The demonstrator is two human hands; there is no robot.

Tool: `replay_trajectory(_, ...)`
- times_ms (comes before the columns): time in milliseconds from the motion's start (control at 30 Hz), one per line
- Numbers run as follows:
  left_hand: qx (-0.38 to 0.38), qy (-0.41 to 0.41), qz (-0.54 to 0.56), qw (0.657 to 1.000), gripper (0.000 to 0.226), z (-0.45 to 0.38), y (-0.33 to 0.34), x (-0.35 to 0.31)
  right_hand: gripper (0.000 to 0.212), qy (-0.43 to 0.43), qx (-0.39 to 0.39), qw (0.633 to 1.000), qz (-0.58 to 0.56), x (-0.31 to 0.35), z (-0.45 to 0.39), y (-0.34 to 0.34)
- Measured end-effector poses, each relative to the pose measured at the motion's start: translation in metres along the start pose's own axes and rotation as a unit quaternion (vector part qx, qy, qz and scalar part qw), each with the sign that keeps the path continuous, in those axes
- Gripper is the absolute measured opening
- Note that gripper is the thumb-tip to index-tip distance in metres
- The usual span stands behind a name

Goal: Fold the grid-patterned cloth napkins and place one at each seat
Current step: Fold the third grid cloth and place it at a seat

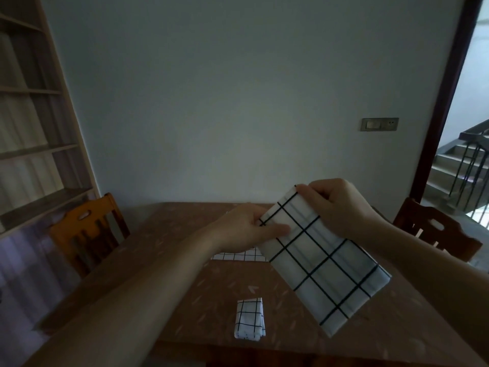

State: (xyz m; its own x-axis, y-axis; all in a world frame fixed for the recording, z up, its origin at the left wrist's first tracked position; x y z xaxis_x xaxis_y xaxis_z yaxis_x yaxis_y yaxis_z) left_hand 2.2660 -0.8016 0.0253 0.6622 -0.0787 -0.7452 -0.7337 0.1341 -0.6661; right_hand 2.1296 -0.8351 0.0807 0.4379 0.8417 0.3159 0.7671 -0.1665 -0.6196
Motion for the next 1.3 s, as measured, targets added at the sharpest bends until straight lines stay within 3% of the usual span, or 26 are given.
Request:
replay_trajectory(100,-0.043,0.023,0.072,0.996,0.017,-0.001,-0.009,0.001,0.056,0.028,-0.012,0.999,-0.024,-0.01,0.007,-0.006)
replay_trajectory(200,-0.082,0.009,0.118,0.99,0.021,-0.006,-0.021,0.012,0.061,0.029,0.059,0.998,0.022,-0.016,0.021,0.004)
replay_trajectory(467,-0.128,0.002,0.148,0.981,0.02,-0.012,-0.027,0.025,0.062,0.047,0.062,0.997,0.021,-0.033,0.036,-0.001)
replay_trajectory(600,-0.109,0.003,0.142,0.984,0.021,-0.013,-0.025,0.029,0.067,0.034,0.046,0.998,0.029,-0.039,0.037,-0.005)
replay_trajectory(700,-0.048,-0.006,0.104,0.993,0.015,-0.017,-0.017,0.033,0.061,0.033,0.063,0.997,0.02,-0.032,0.034,-0.01)
replay_trajectory(767,-0.019,-0.021,0.054,0.998,0.024,-0.017,-0.016,0.036,0.051,0.007,0.093,0.995,0.034,-0.019,0.029,-0.011)
replay_trajectory(867,-0.044,0.002,0.046,0.998,0.069,-0.019,-0.028,0.024,0.047,-0.032,0.162,0.985,0.059,0.0,0.021,-0.002)
replay_trajectory(1067,-0.028,0.044,0.05,0.997,0.006,-0.021,-0.025,-0.007,0.048,-0.086,0.225,0.969,0.051,0.02,0.01,0.003)
replay_trajectory(1200,-0.054,0.048,0.034,0.997,0.007,-0.02,-0.032,-0.003,0.034,-0.004,0.302,0.953,-0.037,-0.001,0.02,0.004)
replay_trajectory(1300,-0.049,0.046,0.007,0.998,0.009,-0.021,-0.034,0.003,0.019,0.018,0.267,0.958,-0.102,-0.015,0.02,-0.007)
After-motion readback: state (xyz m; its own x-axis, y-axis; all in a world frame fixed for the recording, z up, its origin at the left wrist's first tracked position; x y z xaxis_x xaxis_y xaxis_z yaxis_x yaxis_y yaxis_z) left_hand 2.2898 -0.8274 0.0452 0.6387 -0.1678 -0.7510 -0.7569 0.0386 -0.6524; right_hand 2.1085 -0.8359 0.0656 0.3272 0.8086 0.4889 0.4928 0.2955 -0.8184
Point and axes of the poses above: each hand's wrist, its own z-axis away from the middle knuckle, its own y-axis out of the palm, x = y × z, the point moved 10 cm from there along -z, towards the middle knuckle, and after that the axes turned 14 degrees about -y, right-handed, at the moved point
